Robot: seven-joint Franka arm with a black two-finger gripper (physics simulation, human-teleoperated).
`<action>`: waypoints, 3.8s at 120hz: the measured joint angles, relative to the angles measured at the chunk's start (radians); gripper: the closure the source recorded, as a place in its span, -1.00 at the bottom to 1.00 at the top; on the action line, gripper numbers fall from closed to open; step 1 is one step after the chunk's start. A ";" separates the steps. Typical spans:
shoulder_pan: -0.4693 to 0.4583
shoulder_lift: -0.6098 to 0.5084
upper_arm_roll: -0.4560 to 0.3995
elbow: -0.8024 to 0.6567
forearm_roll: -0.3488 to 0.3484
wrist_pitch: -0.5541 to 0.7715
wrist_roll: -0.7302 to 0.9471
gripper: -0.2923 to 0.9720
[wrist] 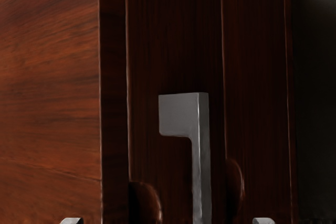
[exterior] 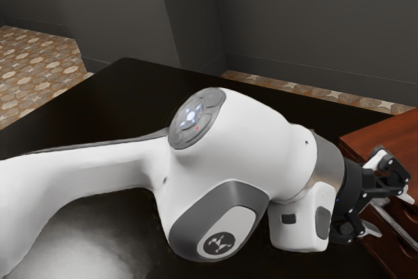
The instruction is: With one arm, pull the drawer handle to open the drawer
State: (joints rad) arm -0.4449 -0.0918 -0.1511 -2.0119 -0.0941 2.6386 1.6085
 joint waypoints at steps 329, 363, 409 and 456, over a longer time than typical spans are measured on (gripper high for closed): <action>-0.064 0.148 0.098 0.114 0.041 -0.071 0.033 0.56; -0.066 0.080 0.096 0.054 0.038 -0.075 0.034 0.64; -0.066 0.034 0.096 -0.012 0.038 -0.080 0.035 0.53; -0.068 -0.045 0.097 -0.092 0.039 -0.100 0.037 0.53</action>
State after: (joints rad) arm -0.5128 -0.1372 -0.0537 -2.1043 -0.0554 2.5390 1.6455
